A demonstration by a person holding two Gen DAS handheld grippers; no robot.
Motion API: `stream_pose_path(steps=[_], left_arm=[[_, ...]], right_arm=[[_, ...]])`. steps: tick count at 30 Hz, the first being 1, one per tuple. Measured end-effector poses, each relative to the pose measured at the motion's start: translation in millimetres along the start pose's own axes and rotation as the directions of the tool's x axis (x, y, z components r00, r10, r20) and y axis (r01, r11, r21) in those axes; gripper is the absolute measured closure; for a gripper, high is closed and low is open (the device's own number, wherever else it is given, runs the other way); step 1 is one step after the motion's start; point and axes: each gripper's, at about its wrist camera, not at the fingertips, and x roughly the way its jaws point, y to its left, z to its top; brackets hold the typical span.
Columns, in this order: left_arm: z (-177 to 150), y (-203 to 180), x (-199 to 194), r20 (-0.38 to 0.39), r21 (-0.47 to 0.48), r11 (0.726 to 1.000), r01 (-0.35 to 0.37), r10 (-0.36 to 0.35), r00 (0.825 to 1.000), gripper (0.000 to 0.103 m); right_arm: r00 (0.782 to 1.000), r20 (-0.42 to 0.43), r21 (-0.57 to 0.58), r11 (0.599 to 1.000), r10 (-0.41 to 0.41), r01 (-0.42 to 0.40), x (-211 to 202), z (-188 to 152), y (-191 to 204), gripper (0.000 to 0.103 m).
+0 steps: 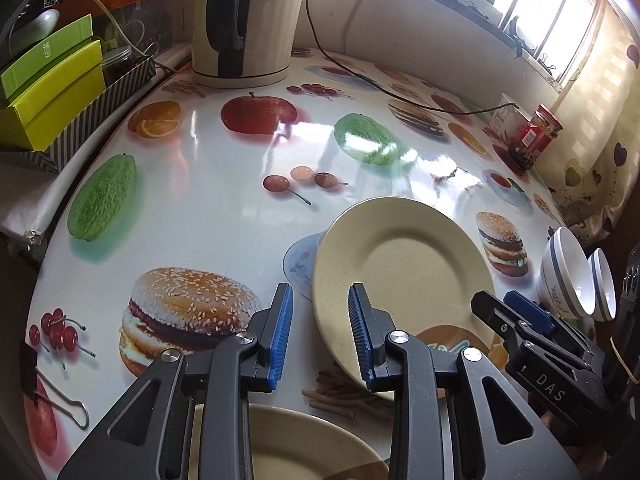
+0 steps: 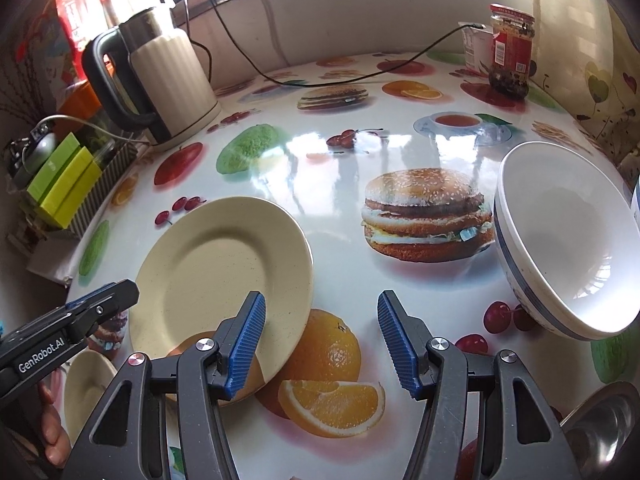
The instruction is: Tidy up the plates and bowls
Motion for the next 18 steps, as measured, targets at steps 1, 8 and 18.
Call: stream_pose_path(steps=[1, 8, 18], left_arm=[[0.3, -0.7, 1.4, -0.003, 0.001, 1.000, 0.002, -0.002, 1.000, 0.073], [1.2, -1.9, 6.9, -0.017, -0.007, 1.000, 0.014, -0.014, 1.000, 0.073], [-0.2, -1.7, 9.9, -0.027, -0.003, 1.000, 0.007, -0.008, 1.000, 0.081]], right_arm=[[1.000, -0.002, -0.002, 1.000, 0.005, -0.005, 0.6, 0.1, 0.1, 0.046], [1.000, -0.004, -0.005, 1.000, 0.024, -0.024, 2.7, 0.7, 0.8, 0.058], [0.999, 0.001, -0.006, 0.999, 0.054, -0.054, 1.7, 0.4, 2.6, 0.071]])
